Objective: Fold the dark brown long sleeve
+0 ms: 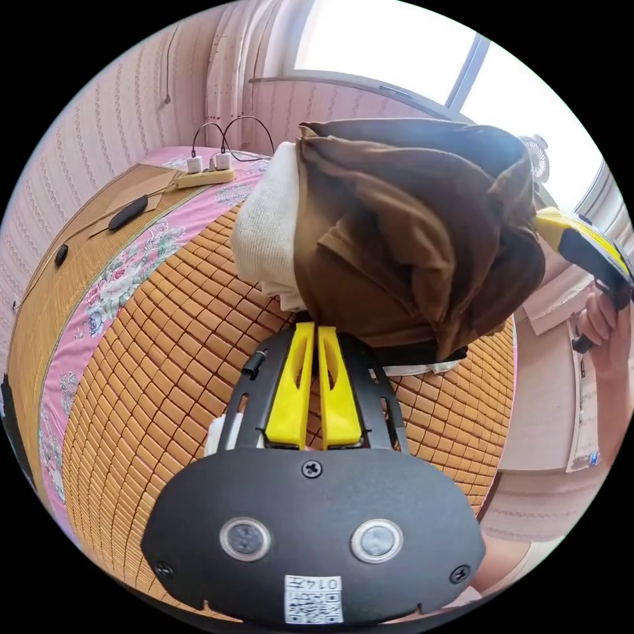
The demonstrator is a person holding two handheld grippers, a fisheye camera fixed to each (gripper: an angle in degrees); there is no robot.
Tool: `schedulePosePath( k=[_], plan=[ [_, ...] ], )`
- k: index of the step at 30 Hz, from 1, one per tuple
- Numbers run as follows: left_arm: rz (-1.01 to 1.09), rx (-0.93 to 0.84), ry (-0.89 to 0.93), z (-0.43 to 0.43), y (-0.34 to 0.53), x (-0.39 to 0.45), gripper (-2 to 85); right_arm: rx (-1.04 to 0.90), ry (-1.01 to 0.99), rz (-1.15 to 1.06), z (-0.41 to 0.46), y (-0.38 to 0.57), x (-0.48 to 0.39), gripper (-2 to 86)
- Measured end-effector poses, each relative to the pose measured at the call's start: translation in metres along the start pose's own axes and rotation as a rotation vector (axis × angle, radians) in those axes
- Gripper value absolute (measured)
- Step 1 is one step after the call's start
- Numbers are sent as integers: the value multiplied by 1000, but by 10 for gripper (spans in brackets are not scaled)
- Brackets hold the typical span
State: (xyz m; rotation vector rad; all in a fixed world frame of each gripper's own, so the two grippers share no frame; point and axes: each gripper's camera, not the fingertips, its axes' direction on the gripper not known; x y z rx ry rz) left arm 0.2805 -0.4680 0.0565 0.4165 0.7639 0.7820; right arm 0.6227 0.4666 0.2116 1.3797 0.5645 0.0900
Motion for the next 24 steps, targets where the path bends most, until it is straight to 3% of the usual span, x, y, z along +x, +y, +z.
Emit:
schedulePosePath(
  k=[6,12,16,20,24],
  plan=[
    [24,249,121,-82,22,-2,-9,252,-167,109,-66,45,57,-9],
    [-12,447,161,-210,58,-22,-10,495,-289,82,-131,46,56,-9],
    [-111,537,88,-325,111,-64,-10,518,-368,139,-139,27,48,-9],
    [-237,515,-92,-410,153,-109,-10,507,-590,294,-102,-14,41,-9],
    [-527,744,-153,-515,240,-150,-10,649,-838,502,-74,-40,26,-8]
  ],
)
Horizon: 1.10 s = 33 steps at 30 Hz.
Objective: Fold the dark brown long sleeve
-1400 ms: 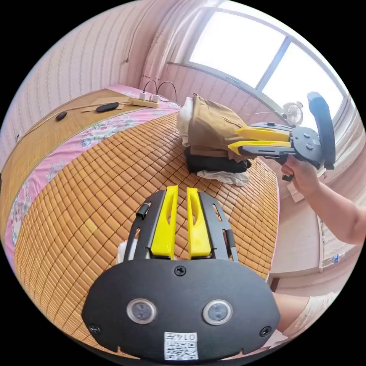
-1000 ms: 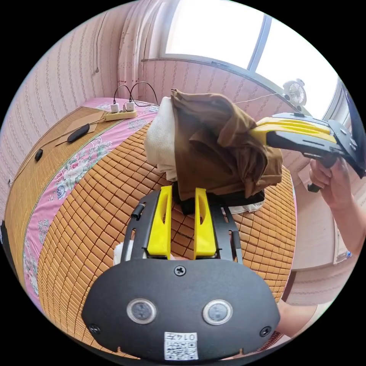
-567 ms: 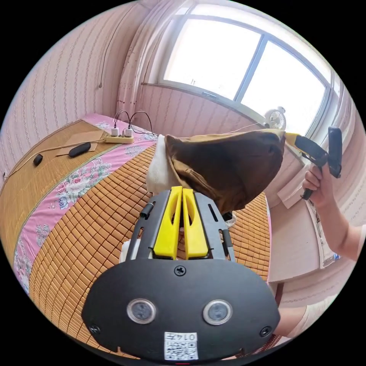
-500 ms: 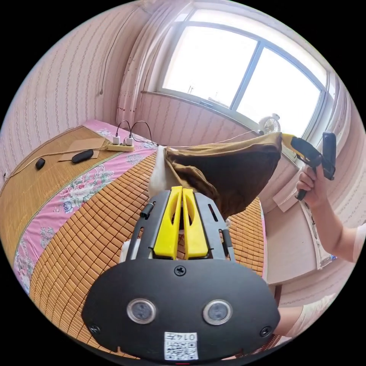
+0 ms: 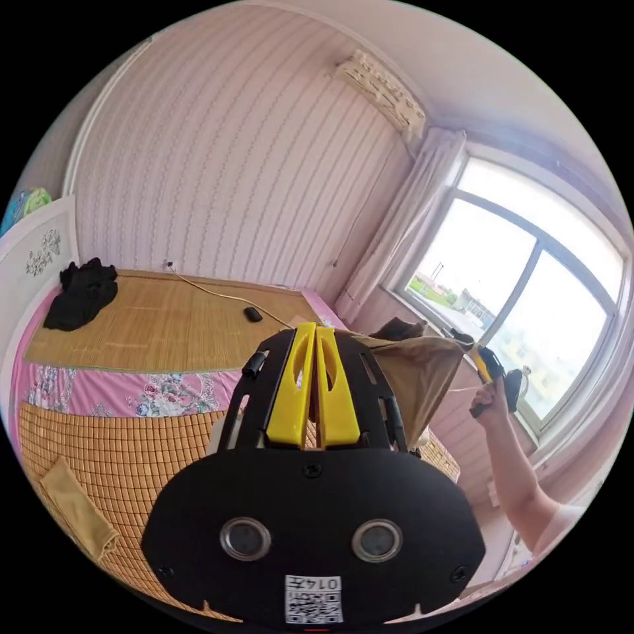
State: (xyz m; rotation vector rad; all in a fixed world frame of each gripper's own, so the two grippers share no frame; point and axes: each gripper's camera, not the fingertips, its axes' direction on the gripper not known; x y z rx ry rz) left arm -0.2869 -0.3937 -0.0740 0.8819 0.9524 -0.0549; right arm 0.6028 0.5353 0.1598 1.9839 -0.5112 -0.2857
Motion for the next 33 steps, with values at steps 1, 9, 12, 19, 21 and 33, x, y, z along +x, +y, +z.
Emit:
schedulePosePath(
  k=[1,9,12,19,21,33],
  plan=[
    [-16,67,22,-37,-3,-10,-10,20,-48,15,2,2,-3,-8],
    [203,186,95,-218,94,-18,-10,-137,-195,-274,-51,98,-46,-7],
    [113,59,98,-234,189,-46,-10,-303,-72,-261,-81,181,-17,-6],
    [-378,-389,-64,-229,447,-98,-10,-804,369,-34,-123,372,79,-1],
    [-448,-493,-105,-228,487,-101,-10,-968,537,-18,-128,415,95,5],
    [-430,-566,-171,-283,522,-74,-10,-1070,855,-225,-85,448,53,152]
  ],
)
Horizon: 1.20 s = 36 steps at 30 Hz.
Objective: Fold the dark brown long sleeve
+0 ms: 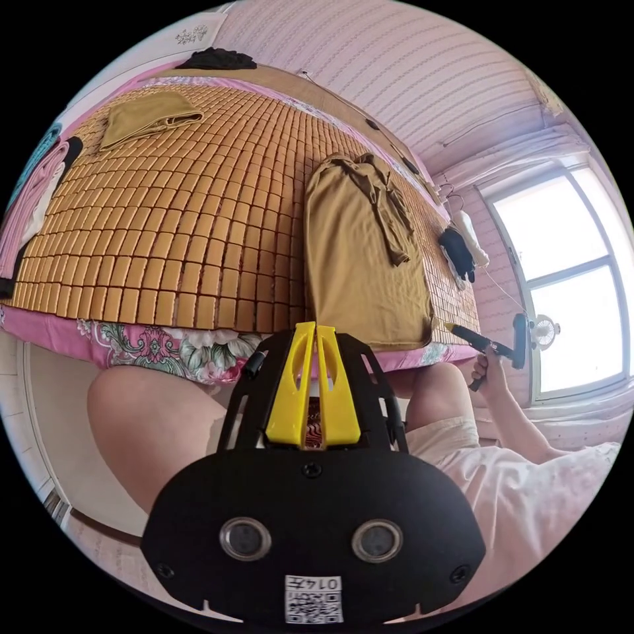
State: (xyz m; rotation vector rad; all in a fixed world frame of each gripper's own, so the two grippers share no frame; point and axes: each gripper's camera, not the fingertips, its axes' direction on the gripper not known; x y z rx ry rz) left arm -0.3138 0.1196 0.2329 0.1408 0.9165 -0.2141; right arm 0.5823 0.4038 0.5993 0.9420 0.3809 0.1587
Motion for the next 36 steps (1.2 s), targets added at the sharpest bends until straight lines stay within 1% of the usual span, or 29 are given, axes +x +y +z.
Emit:
schedulePosePath(
  k=[2,3,4,5,6,7,10,11,13,14,15,16,17,18,19,21,22,23,24,25,26,28,29,31,32,33,34,35,36],
  plan=[
    [-10,-4,-10,-5,6,-2,-10,-86,-8,34,23,-6,2,144],
    [-19,-5,-13,-9,12,-4,-10,-142,-25,66,34,-8,6,109],
    [-23,0,-10,-13,17,-6,-10,-125,-1,79,33,-7,7,91],
    [-25,4,-7,-16,21,-6,-10,-99,10,75,29,-6,9,37],
    [-27,21,6,-22,27,-7,-10,-89,-15,76,24,-5,14,6],
    [-27,49,28,-31,35,-8,-10,-87,-33,74,22,-4,17,3],
    [-2,150,114,-65,48,-3,-10,37,-233,53,-17,-3,38,-4],
    [11,177,126,-75,49,0,-10,121,-323,42,-42,-4,47,-4],
    [84,319,173,-121,48,16,-10,269,-458,6,-88,-6,58,-3],
    [102,362,188,-134,48,22,-10,382,-544,-30,-123,-6,63,-3],
    [146,456,230,-164,48,33,-10,496,-614,-76,-159,-4,66,-3],
    [194,555,274,-195,52,44,-10,550,-639,-103,-177,-2,66,-3],
    [221,605,299,-211,55,50,-10,660,-675,-154,-213,4,66,-3],
    [276,701,350,-244,65,61,-10,765,-711,-207,-249,13,65,-3],
    [335,793,393,-277,78,72,-10,817,-734,-235,-266,19,65,-2],
    [428,923,409,-325,103,88,-10,1002,-831,-361,-332,45,61,-2],
    [476,1004,375,-356,122,99,-10,1042,-849,-401,-348,52,59,-2],
    [501,1052,359,-371,132,104,-10,1126,-841,-494,-378,69,51,-2],
    [544,1144,330,-398,151,112,-10,1206,-786,-572,-405,86,42,-2],
    [571,1216,308,-421,166,118,-10,1238,-754,-598,-417,93,37,-2],
    [581,1243,304,-430,171,120,-10,1284,-702,-630,-436,103,28,-2],
    [581,1272,267,-449,173,124,-10,1291,-645,-671,-454,102,16,-3],
    [570,1255,257,-450,167,123,-10,1249,-605,-674,-457,88,8,-3],
    [472,1128,245,-437,128,113,-10,1110,-561,-624,-445,48,-6,-3],
    [440,1085,228,-429,115,110,-10,988,-503,-566,-425,13,-16,-3],
    [377,1009,181,-411,88,103,-10,873,-431,-508,-398,-22,-27,-3],
    [319,932,140,-392,61,96,-10,831,-412,-471,-383,-38,-30,-3],
    [280,909,138,-383,49,91,-10,755,-425,-395,-356,-66,-35,-3],
    [229,866,161,-373,30,85,-10,696,-496,-322,-340,-89,-36,-3]
  ],
)
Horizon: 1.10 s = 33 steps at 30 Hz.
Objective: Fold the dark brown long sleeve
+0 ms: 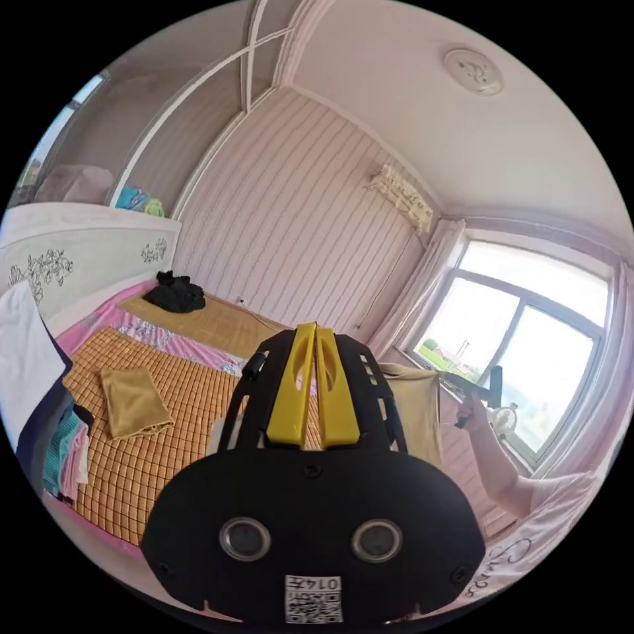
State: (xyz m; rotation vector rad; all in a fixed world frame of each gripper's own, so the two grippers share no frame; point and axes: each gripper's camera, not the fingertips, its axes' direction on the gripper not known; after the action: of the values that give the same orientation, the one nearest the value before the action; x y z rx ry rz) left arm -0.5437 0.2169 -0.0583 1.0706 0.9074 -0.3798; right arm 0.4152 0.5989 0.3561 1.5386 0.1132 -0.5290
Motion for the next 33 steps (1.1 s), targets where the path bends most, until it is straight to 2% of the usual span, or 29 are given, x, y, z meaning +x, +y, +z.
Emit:
schedulePosePath(
  k=[2,4,6,8,11,14,17,21,24,28,33],
  plan=[
    [-17,39,-14,6,-14,2,-10,56,-82,46,6,-21,1,-3],
    [153,166,-101,-10,-42,39,-10,195,-81,-23,-16,-49,-20,-3],
    [250,289,-89,-30,-57,65,-10,413,-131,-142,-60,-74,-52,-2],
    [304,365,-61,-43,-66,81,-10,499,-153,-192,-80,-80,-66,-2],
    [332,368,-24,-42,-59,82,-10,519,-172,-250,-83,-65,-66,-2],
    [294,237,-15,-16,-23,54,-10,395,-148,-217,-51,-24,-40,-2],
    [194,4,-80,36,38,7,-10,155,-26,-125,10,37,0,-2],
    [-35,-421,-188,128,147,-69,-10,-260,115,138,121,142,70,-2],
    [-11,-701,-311,180,210,-90,-10,-451,170,310,175,202,104,-2],
    [19,-856,-327,217,243,-99,-10,-464,229,396,192,235,116,-2],
    [100,-977,-371,241,254,-102,-10,-587,220,435,202,257,119,-2]
  ],
)
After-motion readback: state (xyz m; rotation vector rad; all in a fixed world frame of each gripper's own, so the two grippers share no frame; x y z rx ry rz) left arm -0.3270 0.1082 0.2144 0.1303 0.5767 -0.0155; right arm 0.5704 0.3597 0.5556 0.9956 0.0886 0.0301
